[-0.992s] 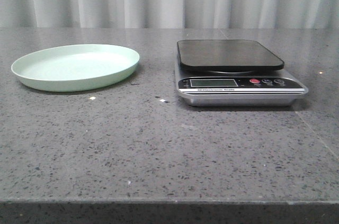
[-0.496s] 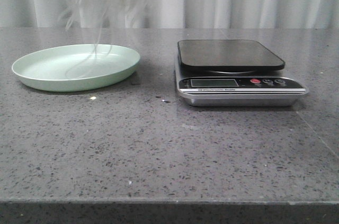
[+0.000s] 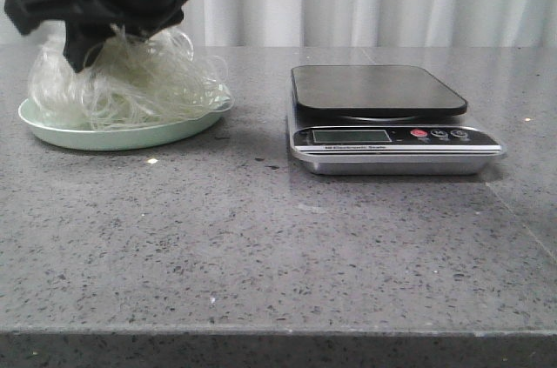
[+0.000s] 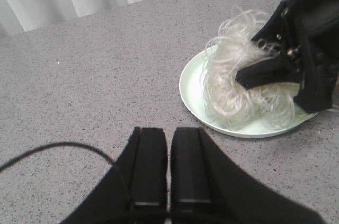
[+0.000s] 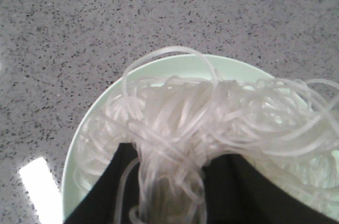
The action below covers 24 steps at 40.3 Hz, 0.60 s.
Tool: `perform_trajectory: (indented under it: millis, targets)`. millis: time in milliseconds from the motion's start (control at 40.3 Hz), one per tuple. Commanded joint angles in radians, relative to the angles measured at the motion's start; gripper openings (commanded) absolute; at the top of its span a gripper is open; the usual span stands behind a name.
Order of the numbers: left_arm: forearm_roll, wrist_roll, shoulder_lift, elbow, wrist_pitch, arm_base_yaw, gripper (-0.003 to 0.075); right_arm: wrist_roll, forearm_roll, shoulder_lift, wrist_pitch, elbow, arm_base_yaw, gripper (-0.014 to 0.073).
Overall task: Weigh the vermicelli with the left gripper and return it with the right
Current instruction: 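Lower the vermicelli onto the green plate and open the right gripper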
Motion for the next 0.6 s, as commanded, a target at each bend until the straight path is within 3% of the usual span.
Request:
perform_trajectory:
  millis: [0,347,570]
  targets:
    - [0.016,-0.009,0.0,-0.025,-0.073,0.002,0.0145,-0.01,-0.01,-0.044,-0.101,-0.043,0.001,0.0151]
    - [0.016,-0.009,0.0,-0.025,-0.073,0.002,0.0145,-0.01,-0.01,-0.037,-0.103,-0.043,0.001,0.0171]
    - [0.016,-0.009,0.0,-0.025,-0.073,0.002,0.0145,-0.01,-0.01,-0.051,-0.092,-0.043,0.001,0.0401]
